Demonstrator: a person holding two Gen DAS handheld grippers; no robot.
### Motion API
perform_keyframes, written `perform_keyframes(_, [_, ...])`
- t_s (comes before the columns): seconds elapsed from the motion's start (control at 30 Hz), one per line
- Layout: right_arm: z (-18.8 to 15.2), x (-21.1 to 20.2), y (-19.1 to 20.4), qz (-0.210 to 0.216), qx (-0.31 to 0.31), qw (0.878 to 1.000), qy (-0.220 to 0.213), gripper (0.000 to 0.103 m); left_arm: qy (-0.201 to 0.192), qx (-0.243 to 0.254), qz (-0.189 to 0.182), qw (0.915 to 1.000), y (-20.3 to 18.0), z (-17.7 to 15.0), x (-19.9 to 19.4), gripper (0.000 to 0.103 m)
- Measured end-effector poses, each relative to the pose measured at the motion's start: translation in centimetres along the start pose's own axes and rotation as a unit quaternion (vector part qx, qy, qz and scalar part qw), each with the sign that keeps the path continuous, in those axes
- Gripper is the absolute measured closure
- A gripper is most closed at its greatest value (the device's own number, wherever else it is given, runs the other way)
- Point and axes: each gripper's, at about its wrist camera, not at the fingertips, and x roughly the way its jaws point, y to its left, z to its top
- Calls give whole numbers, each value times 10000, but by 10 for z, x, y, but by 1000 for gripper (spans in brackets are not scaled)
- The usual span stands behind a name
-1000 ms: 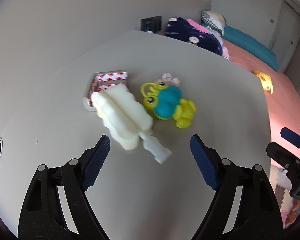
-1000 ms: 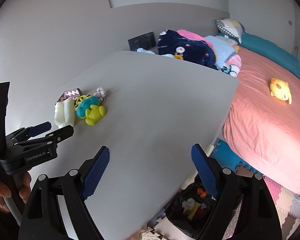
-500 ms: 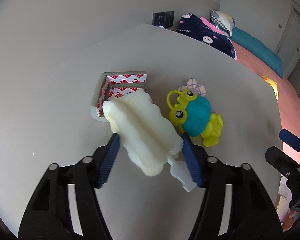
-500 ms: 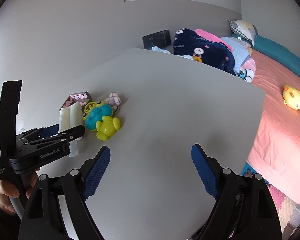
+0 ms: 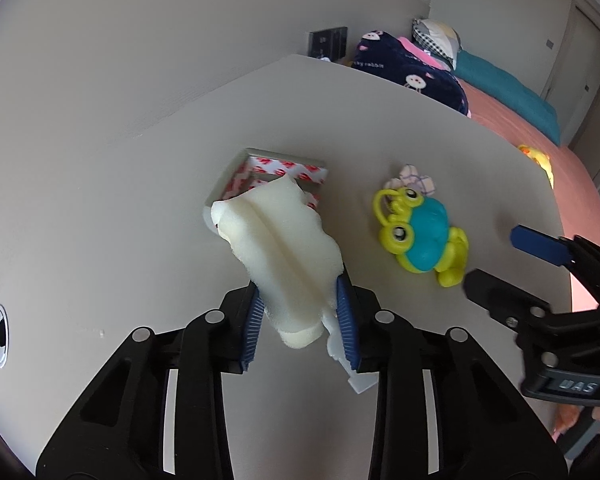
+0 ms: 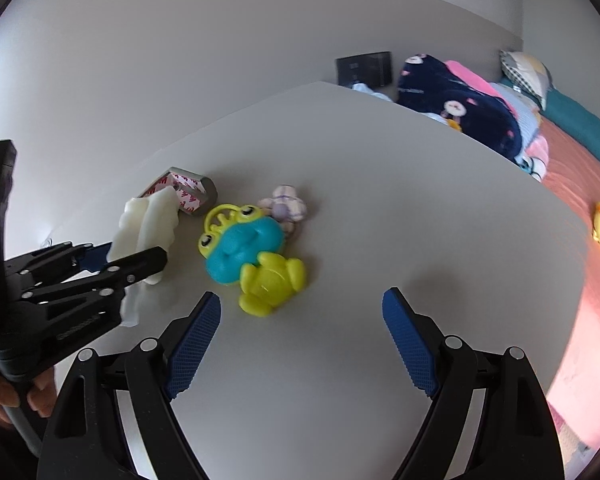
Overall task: Collect trash
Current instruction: 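Grasp the white foam piece with the left gripper while the right gripper grasps the frog toy, then carry the white foam piece and frog toy in both grippers over the black bin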
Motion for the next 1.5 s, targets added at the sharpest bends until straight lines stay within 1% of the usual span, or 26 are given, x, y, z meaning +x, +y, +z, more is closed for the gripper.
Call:
perform_keyframes(0.2, [11,19,17,-28,-221,9997,126,19,77,-80,-32,9999,7,-1,4,71])
perform_keyframes(0.37, [14,31,19,-76,-297,9993,229,19,110,-98,-43,9999,7,0,9,71])
perform_keyframes(0.5, [16,35,21,-160,-427,9987,242,27,109,-169,-76,9998,10,0,11,66])
perform_keyframes(0.6, [17,36,24,-278,-597,9975,247,41,100,-152,-27,9998,8,-1,12,64])
perform_keyframes(0.73, [14,33,22,-312,-592,9975,230,41,74,-197,-17,9998,10,-1,11,64])
perform_keyframes(0.77, [12,32,21,-298,-571,9977,228,41,67,-215,-19,9997,11,-2,11,66])
perform_keyframes(0.93, [9,20,14,-255,-436,9986,165,41,19,-120,81,9999,5,-2,9,72])
perform_keyframes(1.0, [8,12,12,-242,-395,9988,133,41,-4,-64,107,9999,3,-2,7,73])
perform_keyframes(1.17, [5,-13,8,-255,-365,9990,5,41,-75,80,110,9999,-11,-3,-3,73])
perform_keyframes(1.33, [-1,-40,0,-221,-207,9994,-137,41,-124,208,76,9997,-25,-10,-18,73])
perform_keyframes(1.5, [-15,-64,-6,-268,-95,9993,-250,41,-232,334,32,9992,-41,-15,-37,73])
